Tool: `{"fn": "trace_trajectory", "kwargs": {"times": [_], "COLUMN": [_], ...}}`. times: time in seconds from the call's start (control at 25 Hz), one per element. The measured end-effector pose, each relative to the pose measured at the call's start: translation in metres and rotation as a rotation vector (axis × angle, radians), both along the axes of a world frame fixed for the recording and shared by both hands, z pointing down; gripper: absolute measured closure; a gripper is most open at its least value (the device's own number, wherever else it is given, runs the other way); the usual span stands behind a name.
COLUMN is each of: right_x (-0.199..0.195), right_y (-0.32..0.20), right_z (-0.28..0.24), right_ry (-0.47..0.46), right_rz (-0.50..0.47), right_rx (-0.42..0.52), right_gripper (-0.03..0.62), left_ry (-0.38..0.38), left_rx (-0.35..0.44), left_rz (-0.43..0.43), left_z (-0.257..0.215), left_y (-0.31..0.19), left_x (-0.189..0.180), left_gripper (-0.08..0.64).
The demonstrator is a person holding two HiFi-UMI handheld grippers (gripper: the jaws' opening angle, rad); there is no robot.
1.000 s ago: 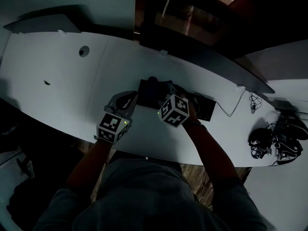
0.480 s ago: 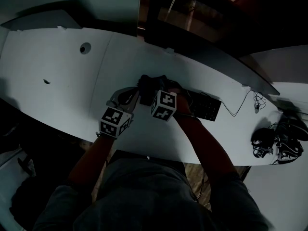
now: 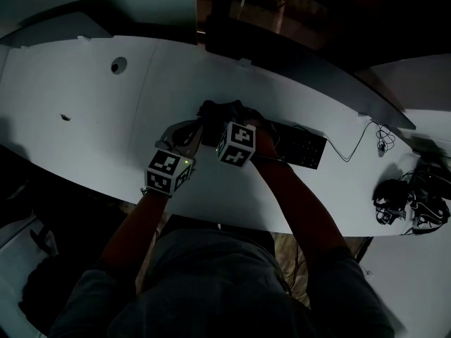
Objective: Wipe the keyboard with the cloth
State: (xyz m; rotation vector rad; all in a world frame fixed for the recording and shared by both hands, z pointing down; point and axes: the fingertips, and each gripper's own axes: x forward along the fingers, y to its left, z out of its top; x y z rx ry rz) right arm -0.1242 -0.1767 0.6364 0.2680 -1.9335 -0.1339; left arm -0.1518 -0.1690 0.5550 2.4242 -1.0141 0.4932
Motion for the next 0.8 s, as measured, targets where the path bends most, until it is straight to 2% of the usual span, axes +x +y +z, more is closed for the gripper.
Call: {"fn": "trace_trajectory", "kwargs": {"times": [0.24,0.8], "right_x": [0.008,0.046], "right_y": [0.002,0.01], "right_z": [0.0,0.0], "right_ry": [-0.024,-0.032], "right_rz": [-0.003,0.042], "right_rx": [-0.008,-0.027], "right_gripper": [0.462,0.462], "left_ry": [-0.014,-0.025], "left_rx": [-0.006,-0.012], "left_rz": [-0.017,0.028], "left_z": [0.002,0.004], "left_y": [0.004,0.012], "left_x": [0.011,0.045], "left_gripper": [0.551,0.552]}}
